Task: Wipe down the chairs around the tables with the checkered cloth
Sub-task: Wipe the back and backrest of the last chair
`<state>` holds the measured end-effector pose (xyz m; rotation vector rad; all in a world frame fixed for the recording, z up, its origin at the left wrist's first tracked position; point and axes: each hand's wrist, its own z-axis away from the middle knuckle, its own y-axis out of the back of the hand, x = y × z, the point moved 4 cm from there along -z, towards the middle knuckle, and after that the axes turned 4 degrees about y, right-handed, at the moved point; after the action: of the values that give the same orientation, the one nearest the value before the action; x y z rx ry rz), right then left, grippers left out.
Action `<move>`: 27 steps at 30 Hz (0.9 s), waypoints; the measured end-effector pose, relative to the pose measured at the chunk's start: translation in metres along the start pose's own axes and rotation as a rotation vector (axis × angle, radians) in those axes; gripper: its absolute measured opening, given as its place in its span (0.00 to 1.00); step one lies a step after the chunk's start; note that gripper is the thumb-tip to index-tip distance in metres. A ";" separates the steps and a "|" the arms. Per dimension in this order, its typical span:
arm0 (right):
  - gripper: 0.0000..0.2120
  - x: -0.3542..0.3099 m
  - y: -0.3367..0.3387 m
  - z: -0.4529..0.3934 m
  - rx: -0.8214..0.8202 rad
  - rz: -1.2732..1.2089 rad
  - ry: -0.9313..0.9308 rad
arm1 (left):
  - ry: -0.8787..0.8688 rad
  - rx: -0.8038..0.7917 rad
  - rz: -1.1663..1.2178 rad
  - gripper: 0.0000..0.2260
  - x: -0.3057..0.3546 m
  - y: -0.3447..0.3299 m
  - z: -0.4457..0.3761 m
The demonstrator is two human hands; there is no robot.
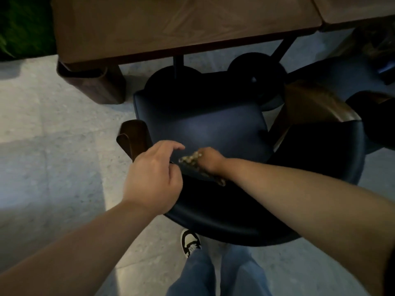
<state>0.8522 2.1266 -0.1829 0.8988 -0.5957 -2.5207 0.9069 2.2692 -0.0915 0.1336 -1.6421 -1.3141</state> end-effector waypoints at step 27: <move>0.16 0.027 -0.011 0.017 -0.195 0.272 0.088 | 0.013 -0.154 -0.155 0.11 0.009 0.001 -0.001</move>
<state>0.8194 2.1267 -0.1899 0.7943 -0.4056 -2.2384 0.9034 2.2627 -0.0853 0.1793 -1.5378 -1.5492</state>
